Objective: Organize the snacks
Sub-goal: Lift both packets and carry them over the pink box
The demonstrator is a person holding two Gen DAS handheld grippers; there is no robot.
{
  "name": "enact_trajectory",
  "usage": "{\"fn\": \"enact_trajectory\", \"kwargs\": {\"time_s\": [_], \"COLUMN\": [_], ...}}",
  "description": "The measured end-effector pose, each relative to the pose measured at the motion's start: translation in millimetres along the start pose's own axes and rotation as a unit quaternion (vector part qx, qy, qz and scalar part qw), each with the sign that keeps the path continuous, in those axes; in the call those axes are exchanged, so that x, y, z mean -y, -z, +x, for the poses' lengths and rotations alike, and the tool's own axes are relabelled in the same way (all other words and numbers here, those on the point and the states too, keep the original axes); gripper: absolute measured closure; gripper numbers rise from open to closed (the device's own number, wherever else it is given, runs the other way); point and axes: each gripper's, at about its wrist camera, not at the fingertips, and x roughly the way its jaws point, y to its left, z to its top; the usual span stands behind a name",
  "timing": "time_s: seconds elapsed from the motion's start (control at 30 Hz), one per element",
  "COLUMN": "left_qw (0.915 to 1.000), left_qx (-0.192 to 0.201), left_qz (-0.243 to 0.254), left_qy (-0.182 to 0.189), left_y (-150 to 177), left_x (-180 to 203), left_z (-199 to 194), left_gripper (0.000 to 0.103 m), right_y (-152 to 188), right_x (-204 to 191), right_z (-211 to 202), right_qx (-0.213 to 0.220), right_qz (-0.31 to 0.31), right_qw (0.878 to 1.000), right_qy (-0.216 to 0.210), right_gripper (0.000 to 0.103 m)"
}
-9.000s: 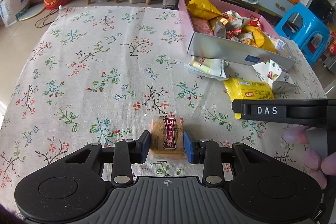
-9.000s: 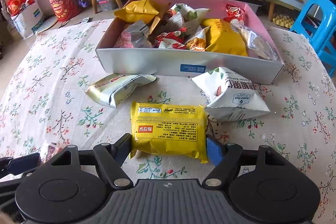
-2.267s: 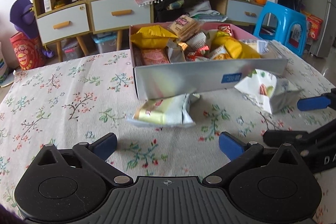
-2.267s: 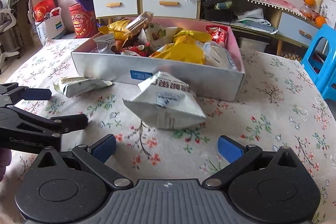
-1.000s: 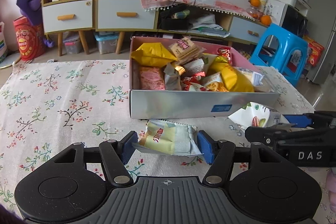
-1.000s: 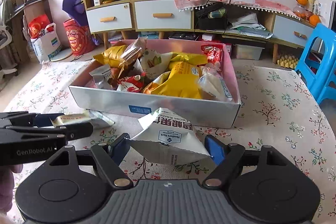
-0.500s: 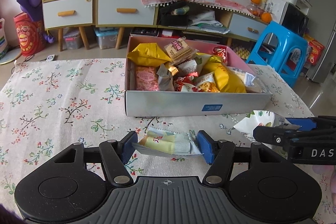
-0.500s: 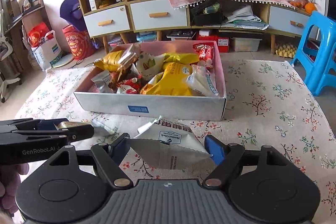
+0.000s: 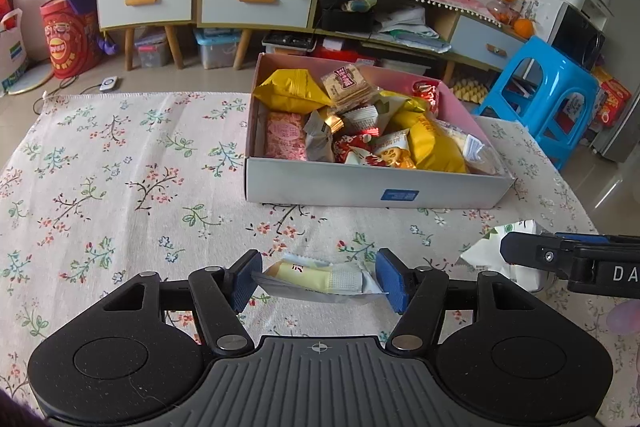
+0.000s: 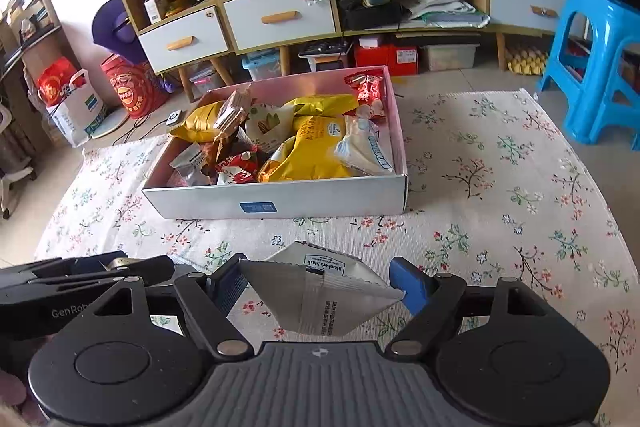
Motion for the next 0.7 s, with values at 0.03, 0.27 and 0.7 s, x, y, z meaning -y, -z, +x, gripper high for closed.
{"fn": "enact_trajectory", "kwargs": {"time_s": [0.03,0.27,0.7], "left_qw": [1.0,1.0,0.9985], "left_qx": [-0.001,-0.007,0.039], "left_qz": [0.001,-0.004,-0.027], "left_qy": [0.0,0.005,0.026], "left_y": [-0.1,-1.9,-35.5], "left_x": [1.1,6.5,8.1], "left_z": [-0.8,-4.5,-20.9], "left_gripper": [0.042,0.042,0.042], "right_y": [-0.7,-8.9,-46.3], "right_x": [0.6,3.8,10.2], "right_z": [-1.4,-13.0,-21.7], "right_qx": [-0.001,0.01,0.061], "right_qz": [0.003,0.018,0.045], "right_qw": [1.0,1.0,0.997], "right_qy": [-0.001,-0.008,-0.02], "right_gripper": [0.036,0.036,0.036]}}
